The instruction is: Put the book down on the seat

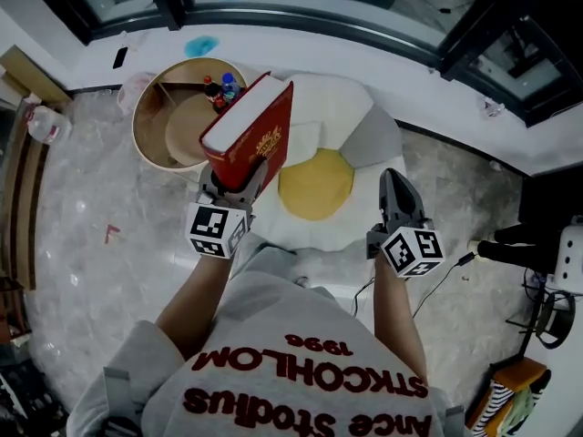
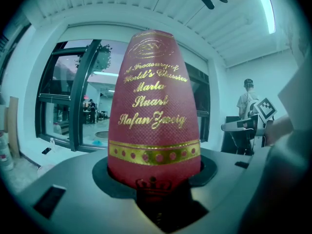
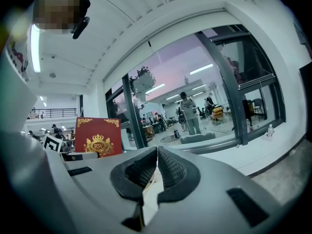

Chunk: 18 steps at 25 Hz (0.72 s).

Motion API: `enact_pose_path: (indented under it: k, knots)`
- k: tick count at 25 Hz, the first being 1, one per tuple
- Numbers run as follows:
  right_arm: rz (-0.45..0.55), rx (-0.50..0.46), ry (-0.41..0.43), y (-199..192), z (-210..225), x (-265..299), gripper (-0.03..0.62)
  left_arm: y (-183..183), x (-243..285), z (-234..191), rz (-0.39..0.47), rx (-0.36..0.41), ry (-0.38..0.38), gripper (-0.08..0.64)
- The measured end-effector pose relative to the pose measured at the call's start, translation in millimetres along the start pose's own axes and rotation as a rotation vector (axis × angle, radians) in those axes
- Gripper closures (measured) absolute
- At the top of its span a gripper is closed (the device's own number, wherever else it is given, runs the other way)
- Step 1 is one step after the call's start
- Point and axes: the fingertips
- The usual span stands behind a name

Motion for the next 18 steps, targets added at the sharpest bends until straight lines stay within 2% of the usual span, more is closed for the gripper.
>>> enact_pose_path:
  k: [9,18]
  knots:
    - [-0.030,0.015,-0.012,-14,6,31,0.565,-22,35,1,-0.057,-0.018,-0.099,0.310]
    - [-0.081,0.011,-0.025,-33,30,66,0.565,-44,83,-2,-0.102,-0.054,-0.138,0.310]
Point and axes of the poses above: the fingertips, and each gripper's own axes: x forward along the fingers, z to its right, y out of its top, and after that the axes turned 6 degrees about -y, right-handed
